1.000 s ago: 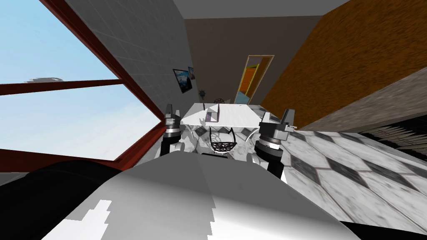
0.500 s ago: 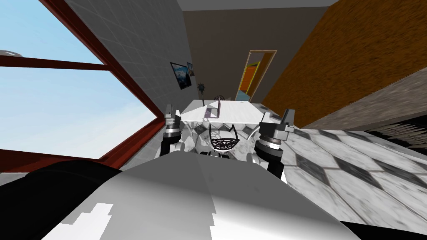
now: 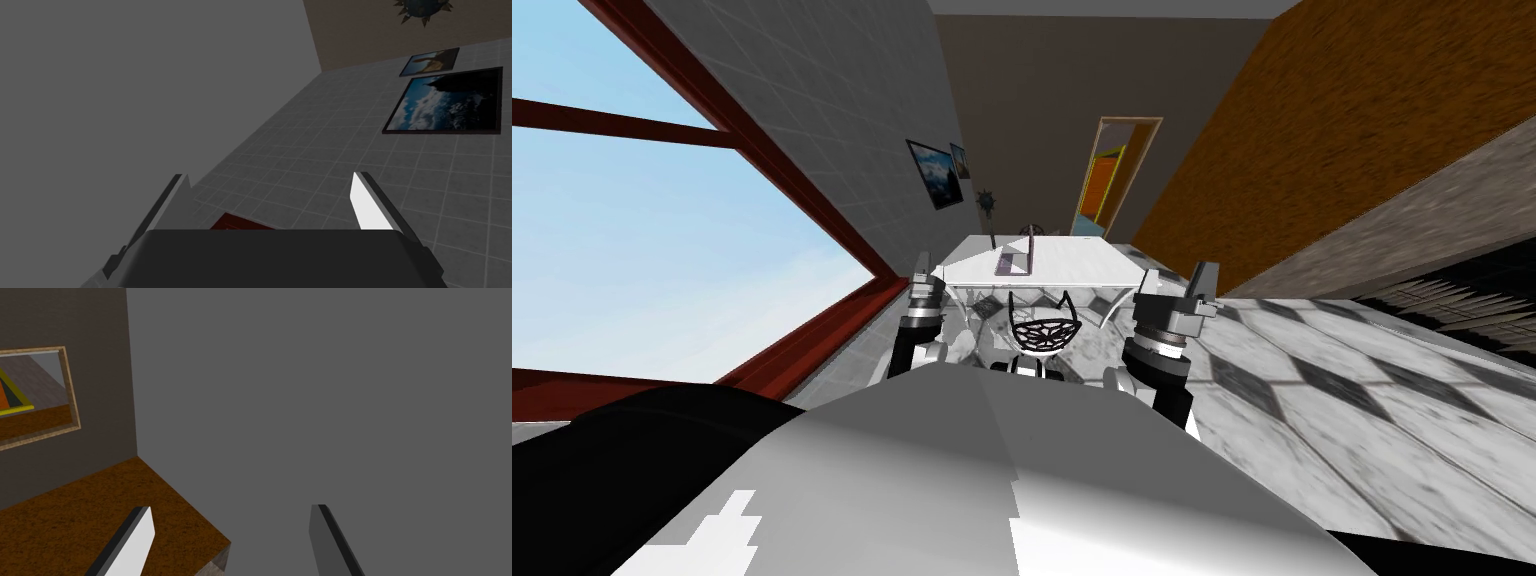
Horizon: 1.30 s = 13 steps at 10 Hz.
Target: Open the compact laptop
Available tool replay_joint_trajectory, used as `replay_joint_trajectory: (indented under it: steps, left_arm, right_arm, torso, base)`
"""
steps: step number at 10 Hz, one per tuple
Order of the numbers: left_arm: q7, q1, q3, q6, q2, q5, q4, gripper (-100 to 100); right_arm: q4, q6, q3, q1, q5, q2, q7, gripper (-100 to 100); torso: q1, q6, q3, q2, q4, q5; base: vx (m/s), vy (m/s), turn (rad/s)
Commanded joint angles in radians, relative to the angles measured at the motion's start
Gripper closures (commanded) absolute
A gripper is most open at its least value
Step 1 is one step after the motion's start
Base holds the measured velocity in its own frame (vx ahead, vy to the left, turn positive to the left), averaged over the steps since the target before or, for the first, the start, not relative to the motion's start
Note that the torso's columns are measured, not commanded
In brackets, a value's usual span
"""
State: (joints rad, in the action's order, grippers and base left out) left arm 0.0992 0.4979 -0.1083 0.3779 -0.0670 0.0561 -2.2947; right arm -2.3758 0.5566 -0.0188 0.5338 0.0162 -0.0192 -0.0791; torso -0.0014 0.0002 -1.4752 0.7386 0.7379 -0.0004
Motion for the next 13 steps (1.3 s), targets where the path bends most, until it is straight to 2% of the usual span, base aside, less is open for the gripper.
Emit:
replay_joint_trajectory:
  steps: [1, 4, 8, 9, 11, 12, 13]
  left_arm:
    - [0.008, -0.015, -0.052, -0.054, -0.069, 0.007, 0.027, -100]
    - [0.022, -0.037, -0.133, -0.135, -0.129, 0.022, 0.067, -100]
    - [0.046, -0.074, -0.253, -0.256, -0.185, 0.046, 0.13, -100]
    - [0.046, -0.074, -0.262, -0.263, -0.185, 0.046, 0.13, -100]
    - [0.056, -0.094, -0.33, -0.322, -0.209, 0.057, 0.164, -100]
    - [0.056, -0.094, -0.33, -0.33, -0.209, 0.057, 0.164, -100]
    - [0.06, -0.103, -0.363, -0.363, -0.22, 0.062, 0.181, -100]
  right_arm:
    - [0.0, 0.0, 0.0, 0.0, 0.0, 0.0, 0.0, 0]
    - [0.0, 0.0, 0.0, 0.0, 0.0, 0.0, 0.0, 0]
    - [0.0, 0.0, 0.0, 0.0, 0.0, 0.0, 0.0, 0]
    - [0.0, 0.0, 0.0, 0.0, 0.0, 0.0, 0.0, 0]
    - [0.0, 0.0, 0.0, 0.0, 0.0, 0.0, 0.0, 0]
    - [0.0, 0.0, 0.0, 0.0, 0.0, 0.0, 0.0, 0]
    - [0.0, 0.0, 0.0, 0.0, 0.0, 0.0, 0.0, 0]
  torso:
    - [0.0, 0.0, -0.001, -0.001, 0.0, 0.0]
    - [0.0, 0.0, -0.001, -0.001, 0.0, 0.0]
    - [0.002, 0.0, 0.0, 0.001, 0.0, 0.0]
    - [0.0, 0.0, 0.001, 0.002, 0.001, 0.0]
    - [0.006, 0.0, -0.002, -0.002, 0.0, 0.002]
    - [0.002, 0.0, -0.002, -0.002, 0.0, 0.001]
    - [0.002, -0.001, -0.001, -0.002, 0.0, 0.001]
  base:
    - [-0.096, -0.117, -0.186]
    - [-0.09, -0.139, -0.221]
    - [-0.069, -0.186, -0.26]
    - [-0.045, -0.133, -0.078]
    - [-0.03, -0.113, -0.241]
    - [-0.021, -0.097, -0.102]
    - [-0.017, -0.102, -0.228]
